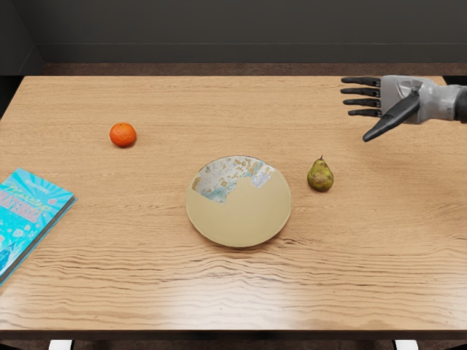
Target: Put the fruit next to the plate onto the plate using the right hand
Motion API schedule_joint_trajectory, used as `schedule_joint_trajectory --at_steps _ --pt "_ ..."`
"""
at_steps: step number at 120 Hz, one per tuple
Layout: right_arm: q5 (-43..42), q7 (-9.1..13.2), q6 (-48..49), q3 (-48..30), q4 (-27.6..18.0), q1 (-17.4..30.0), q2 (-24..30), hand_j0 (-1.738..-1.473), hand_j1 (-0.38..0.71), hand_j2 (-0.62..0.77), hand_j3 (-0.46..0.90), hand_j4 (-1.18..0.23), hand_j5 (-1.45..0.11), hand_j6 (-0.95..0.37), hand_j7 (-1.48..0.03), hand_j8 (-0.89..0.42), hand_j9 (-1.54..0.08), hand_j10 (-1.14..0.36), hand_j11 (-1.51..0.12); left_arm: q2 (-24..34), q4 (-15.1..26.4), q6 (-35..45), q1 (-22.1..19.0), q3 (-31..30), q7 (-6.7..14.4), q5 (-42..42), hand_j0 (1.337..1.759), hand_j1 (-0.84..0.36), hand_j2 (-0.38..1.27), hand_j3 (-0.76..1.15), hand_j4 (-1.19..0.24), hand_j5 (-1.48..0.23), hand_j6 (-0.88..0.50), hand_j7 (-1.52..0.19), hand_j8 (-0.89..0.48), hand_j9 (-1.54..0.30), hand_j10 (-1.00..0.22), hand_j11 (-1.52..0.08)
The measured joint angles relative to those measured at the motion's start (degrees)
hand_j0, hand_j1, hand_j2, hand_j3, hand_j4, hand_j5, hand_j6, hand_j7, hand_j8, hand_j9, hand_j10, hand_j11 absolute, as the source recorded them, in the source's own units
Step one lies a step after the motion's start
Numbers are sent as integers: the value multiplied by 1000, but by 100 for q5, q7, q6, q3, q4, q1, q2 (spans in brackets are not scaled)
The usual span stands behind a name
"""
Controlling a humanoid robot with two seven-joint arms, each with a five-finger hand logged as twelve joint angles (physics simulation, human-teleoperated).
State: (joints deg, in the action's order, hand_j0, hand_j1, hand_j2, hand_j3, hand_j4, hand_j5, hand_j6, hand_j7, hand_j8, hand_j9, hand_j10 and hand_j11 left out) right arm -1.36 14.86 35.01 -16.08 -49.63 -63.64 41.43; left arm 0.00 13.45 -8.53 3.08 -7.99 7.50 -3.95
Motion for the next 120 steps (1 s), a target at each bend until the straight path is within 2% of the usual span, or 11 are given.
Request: schedule_joint_trajectory --at_steps 11,19,29,43,48,62,74,91,120 --pt "-166 50 0 -12 -28 -41 -119 -1658 -333 -3 0 -14 -17 -14 -17 -14 -17 -14 -17 0 0 0 9 0 0 0 1658 349 0 0 0 0 0 0 0 0 0 0" --pt "-426 91 0 -14 -34 -108 -11 -1658 -333 -3 0 -15 -18 -15 -18 -14 -18 -14 -18 0 0 0 17 2 -1 0 1658 349 0 0 0 0 0 0 0 0 0 0" --pt "-1713 153 0 4 -36 -427 -21 -1658 -332 -2 0 -15 -19 -15 -19 -15 -19 -15 -19 0 0 0 18 5 0 0 1658 349 0 0 0 0 0 0 0 0 0 0" --pt "-3037 776 0 3 -51 -685 -232 -1658 -336 -2 0 -13 -15 -13 -15 -13 -15 -12 -15 0 0 0 26 8 0 0 1658 349 0 0 0 0 0 0 0 0 0 0" --pt "-3498 901 0 14 -130 -721 -346 -1658 -336 -2 0 -13 -15 -13 -15 -13 -15 -12 -15 0 0 0 26 8 0 0 1658 349 0 0 0 0 0 0 0 0 0 0" --pt "-4395 1137 -87 37 -768 -742 -470 -1658 -285 -10 0 -56 -70 -57 -70 -56 -70 -55 -70 0 0 0 31 9 0 0 1658 349 0 0 0 0 0 0 0 0 0 0" --pt "-4977 1221 -524 51 -1276 -626 -549 -1658 -240 -18 0 -95 -120 -95 -119 -95 -120 -94 -120 0 0 0 35 9 0 0 1658 349 0 0 0 0 0 0 0 0 0 0" --pt "-5379 1264 -893 174 -1723 -495 -608 -1658 -159 -31 0 -163 -208 -164 -207 -163 -207 -162 -207 0 0 0 35 9 0 0 1658 349 0 0 0 0 0 0 0 0 0 0" --pt "-5743 1281 -1676 225 -1986 -272 -1005 -1658 -56 -48 0 -249 -320 -250 -319 -249 -320 -248 -320 0 0 0 35 9 -1 0 1658 349 0 0 0 0 0 0 0 0 0 0"
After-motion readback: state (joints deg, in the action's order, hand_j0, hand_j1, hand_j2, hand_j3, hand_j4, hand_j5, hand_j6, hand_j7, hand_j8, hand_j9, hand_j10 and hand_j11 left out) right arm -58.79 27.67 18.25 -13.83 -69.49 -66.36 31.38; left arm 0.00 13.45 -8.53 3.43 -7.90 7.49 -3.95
